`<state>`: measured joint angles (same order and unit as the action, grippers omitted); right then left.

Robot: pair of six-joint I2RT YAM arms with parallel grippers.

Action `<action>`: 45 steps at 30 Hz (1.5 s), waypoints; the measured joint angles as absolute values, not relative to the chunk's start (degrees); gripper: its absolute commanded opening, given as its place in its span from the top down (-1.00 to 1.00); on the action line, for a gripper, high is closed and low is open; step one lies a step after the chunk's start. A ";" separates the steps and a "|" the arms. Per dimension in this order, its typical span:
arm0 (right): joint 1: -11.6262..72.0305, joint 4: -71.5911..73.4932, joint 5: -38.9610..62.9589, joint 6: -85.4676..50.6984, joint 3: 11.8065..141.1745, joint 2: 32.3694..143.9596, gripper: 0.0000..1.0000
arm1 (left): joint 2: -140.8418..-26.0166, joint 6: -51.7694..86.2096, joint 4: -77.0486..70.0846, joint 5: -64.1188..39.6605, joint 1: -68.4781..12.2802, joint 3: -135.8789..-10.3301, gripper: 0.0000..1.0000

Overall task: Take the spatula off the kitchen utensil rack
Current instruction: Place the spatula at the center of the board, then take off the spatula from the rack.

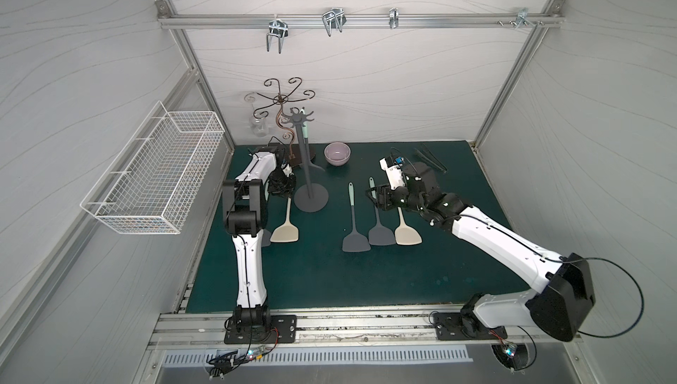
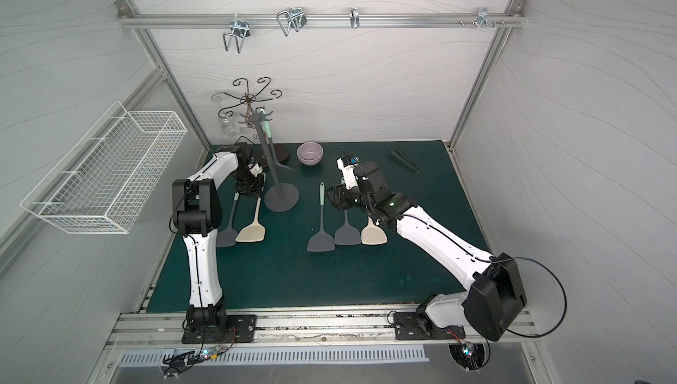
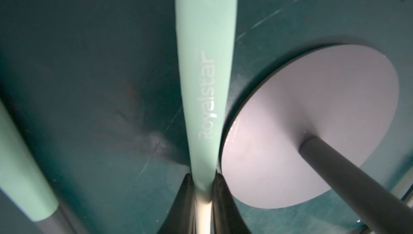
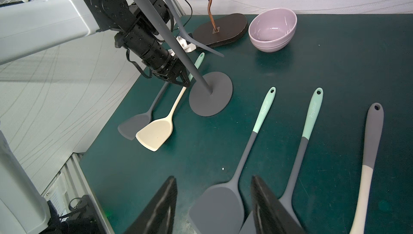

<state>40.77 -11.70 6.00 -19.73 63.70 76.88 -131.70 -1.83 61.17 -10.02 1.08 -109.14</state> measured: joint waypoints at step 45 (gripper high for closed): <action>40.91 23.94 12.01 -14.31 89.80 115.70 -0.06 | -82.94 3.90 35.94 -21.87 0.95 -82.52 0.02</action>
